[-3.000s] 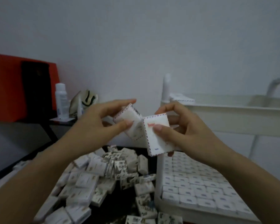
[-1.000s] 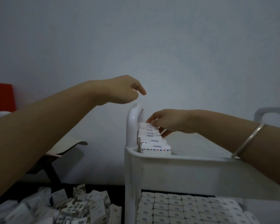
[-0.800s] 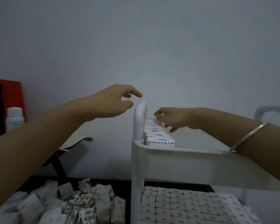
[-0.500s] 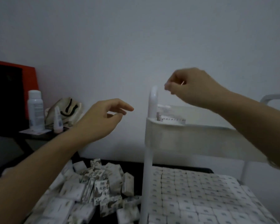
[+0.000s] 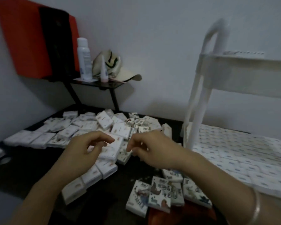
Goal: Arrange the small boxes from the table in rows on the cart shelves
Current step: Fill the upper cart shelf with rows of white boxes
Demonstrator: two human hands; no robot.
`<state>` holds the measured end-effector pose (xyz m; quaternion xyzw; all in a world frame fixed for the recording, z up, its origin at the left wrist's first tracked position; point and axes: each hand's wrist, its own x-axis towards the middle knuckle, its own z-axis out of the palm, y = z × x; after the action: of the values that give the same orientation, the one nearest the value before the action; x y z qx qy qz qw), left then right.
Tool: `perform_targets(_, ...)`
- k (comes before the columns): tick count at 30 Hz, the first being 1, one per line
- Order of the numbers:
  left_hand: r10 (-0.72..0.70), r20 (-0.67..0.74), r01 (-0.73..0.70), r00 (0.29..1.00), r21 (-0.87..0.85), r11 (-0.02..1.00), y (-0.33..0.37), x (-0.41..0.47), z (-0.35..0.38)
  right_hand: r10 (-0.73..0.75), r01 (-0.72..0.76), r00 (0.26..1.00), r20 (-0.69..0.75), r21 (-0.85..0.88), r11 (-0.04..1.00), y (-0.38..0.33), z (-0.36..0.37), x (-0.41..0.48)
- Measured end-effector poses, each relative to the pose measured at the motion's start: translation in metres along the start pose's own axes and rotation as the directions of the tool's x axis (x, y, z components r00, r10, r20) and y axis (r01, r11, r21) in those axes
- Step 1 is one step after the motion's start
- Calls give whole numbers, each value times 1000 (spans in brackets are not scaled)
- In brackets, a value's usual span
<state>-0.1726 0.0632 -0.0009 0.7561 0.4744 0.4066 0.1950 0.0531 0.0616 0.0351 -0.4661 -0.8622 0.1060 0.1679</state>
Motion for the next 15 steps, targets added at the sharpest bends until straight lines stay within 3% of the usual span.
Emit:
perform_targets(5,-32,-105,35,994,30,999,-42,-41,-12,21,-21,1000,-3,-3,1000,11,63,38)
perform_targets(10,-85,-139,101,987,116,988,-73,-61,-21,81,-92,983,-165,-63,994,5,82,70)
perform_targets(15,-177,-63,186,982,197,963,-82,-71,-34,117,-113,993,19,-144,983,1,90,82)
